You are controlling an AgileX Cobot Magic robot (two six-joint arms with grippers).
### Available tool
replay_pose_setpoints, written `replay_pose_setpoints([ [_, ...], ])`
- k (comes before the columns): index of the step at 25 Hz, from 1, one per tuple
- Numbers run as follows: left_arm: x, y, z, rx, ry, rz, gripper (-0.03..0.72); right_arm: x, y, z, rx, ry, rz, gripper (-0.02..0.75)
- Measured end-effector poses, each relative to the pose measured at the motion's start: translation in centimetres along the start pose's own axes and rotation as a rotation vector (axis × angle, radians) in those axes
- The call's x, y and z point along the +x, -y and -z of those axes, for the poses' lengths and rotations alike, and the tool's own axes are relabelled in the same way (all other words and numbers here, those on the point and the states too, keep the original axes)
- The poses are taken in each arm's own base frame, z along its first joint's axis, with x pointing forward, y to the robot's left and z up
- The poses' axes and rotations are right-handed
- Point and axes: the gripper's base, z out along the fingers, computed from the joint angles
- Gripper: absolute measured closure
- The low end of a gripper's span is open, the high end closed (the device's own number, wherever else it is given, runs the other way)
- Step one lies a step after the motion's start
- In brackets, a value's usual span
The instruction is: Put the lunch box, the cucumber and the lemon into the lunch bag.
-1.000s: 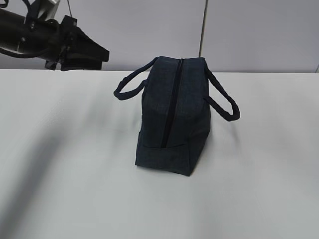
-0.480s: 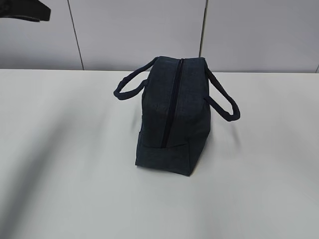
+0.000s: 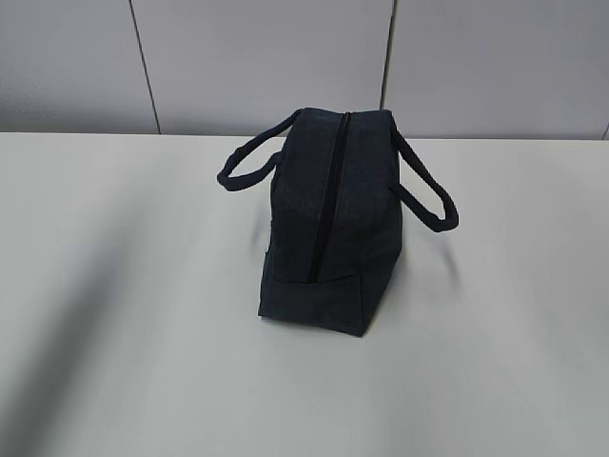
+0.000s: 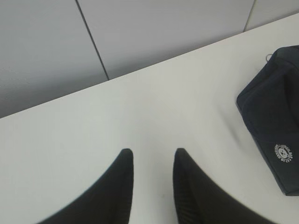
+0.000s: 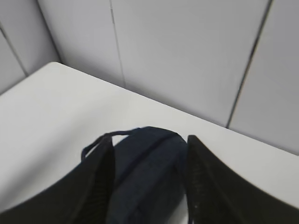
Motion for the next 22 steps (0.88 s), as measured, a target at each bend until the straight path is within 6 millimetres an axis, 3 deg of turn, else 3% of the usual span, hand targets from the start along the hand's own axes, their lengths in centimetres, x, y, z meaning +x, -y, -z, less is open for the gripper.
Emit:
replay_pose_setpoints([
  [4, 0.3, 1.1, 4.4, -0.039, 0.005, -0.014, 0.494, 0.5, 0.2, 2.8, 0.117, -0.062, 0.002, 0.368],
  [9, 1.8, 2.5, 9.1, -0.073, -0.021, -0.027, 0.494, 1.3, -0.4, 5.1, 0.13, -0.104, -0.02, 0.368],
  [15, 6.6, 4.7, 13.4, -0.118, -0.015, -0.019, 0.494, 3.9, -1.4, 7.8, 0.127, -0.103, -0.035, 0.368],
  [22, 13.0, 7.4, 16.4, -0.13, 0.035, 0.026, 0.494, 9.0, -2.8, 11.6, 0.142, -0.017, -0.03, 0.368],
])
